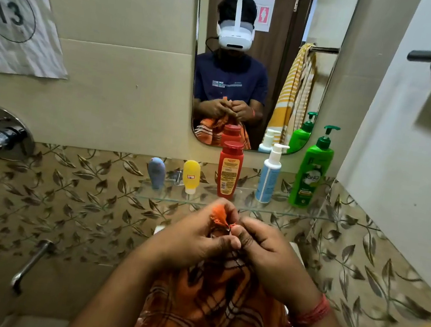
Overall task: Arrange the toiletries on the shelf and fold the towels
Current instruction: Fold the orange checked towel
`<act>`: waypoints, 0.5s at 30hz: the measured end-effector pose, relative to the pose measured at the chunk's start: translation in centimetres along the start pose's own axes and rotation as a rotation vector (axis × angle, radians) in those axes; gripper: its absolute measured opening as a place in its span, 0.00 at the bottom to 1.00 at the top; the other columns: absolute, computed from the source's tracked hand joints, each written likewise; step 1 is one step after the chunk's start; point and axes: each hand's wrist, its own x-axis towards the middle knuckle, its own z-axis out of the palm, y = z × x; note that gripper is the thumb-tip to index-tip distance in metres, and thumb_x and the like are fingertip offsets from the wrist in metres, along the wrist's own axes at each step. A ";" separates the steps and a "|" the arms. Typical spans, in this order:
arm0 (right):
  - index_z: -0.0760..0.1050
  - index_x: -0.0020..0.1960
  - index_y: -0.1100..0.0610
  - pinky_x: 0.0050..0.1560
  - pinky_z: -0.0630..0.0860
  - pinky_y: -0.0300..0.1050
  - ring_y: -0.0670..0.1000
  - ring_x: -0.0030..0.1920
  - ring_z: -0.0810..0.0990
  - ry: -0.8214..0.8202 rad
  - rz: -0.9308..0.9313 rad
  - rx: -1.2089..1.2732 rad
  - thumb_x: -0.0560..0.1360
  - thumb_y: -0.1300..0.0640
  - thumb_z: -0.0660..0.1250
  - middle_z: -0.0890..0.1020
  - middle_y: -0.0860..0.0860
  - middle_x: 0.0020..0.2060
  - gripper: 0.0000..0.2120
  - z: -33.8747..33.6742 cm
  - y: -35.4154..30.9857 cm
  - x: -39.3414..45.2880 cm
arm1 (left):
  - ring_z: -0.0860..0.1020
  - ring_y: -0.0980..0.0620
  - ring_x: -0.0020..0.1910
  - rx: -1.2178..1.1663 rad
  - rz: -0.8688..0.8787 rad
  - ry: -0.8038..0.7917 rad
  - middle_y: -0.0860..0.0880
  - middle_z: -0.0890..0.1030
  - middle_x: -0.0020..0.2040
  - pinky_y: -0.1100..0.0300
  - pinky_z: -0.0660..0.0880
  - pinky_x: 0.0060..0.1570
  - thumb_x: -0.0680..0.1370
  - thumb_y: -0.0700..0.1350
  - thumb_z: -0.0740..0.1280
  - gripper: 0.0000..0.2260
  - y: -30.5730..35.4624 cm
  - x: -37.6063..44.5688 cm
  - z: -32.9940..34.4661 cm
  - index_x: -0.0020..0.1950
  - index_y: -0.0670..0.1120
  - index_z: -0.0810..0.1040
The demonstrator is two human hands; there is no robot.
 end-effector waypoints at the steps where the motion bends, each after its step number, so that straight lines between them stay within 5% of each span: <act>1: 0.77 0.42 0.40 0.45 0.75 0.42 0.40 0.42 0.78 -0.005 -0.011 -0.030 0.79 0.44 0.60 0.80 0.40 0.39 0.10 -0.3 -0.1 0.1 | 0.79 0.60 0.46 -0.007 -0.003 0.002 0.54 0.80 0.48 0.61 0.78 0.48 0.78 0.49 0.71 0.08 -0.1 0.1 0.1 0.53 0.57 0.74; 6: 0.74 0.39 0.42 0.39 0.71 0.42 0.41 0.37 0.74 0.001 -0.052 -0.103 0.78 0.41 0.59 0.76 0.42 0.35 0.12 -0.8 0.1 -0.2 | 0.79 0.53 0.47 -0.036 0.015 -0.008 0.42 0.81 0.49 0.52 0.79 0.51 0.78 0.48 0.71 0.06 -0.2 0.3 -0.1 0.52 0.51 0.76; 10: 0.72 0.40 0.56 0.41 0.72 0.57 0.53 0.38 0.74 0.016 -0.082 -0.105 0.76 0.36 0.57 0.74 0.54 0.36 0.23 -1.2 0.4 -0.3 | 0.80 0.49 0.48 -0.133 -0.007 -0.004 0.49 0.81 0.46 0.48 0.78 0.53 0.77 0.53 0.71 0.09 -0.7 0.4 -0.1 0.51 0.51 0.78; 15: 0.72 0.37 0.53 0.37 0.69 0.45 0.47 0.35 0.72 -0.085 -0.034 -0.105 0.76 0.41 0.63 0.72 0.48 0.33 0.17 -2.0 1.2 -0.7 | 0.80 0.52 0.44 -0.128 0.039 0.079 0.52 0.81 0.43 0.53 0.77 0.48 0.78 0.50 0.68 0.04 -0.1 0.7 0.0 0.47 0.51 0.79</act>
